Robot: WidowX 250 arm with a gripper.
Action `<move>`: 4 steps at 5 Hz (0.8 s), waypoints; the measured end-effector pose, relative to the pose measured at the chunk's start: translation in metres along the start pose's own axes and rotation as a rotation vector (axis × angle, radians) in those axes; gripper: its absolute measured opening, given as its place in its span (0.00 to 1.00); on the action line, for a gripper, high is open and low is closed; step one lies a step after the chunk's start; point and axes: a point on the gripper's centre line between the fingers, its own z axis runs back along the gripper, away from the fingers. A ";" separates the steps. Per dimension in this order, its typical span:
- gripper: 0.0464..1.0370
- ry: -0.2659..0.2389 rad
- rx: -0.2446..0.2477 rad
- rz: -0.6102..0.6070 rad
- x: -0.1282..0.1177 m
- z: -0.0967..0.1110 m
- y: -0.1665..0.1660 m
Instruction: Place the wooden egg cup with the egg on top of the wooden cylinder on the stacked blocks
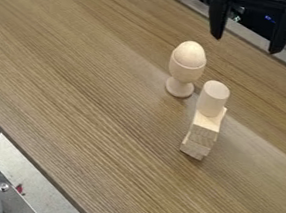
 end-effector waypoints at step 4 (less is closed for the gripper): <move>0.96 0.037 0.105 0.062 0.015 -0.028 0.034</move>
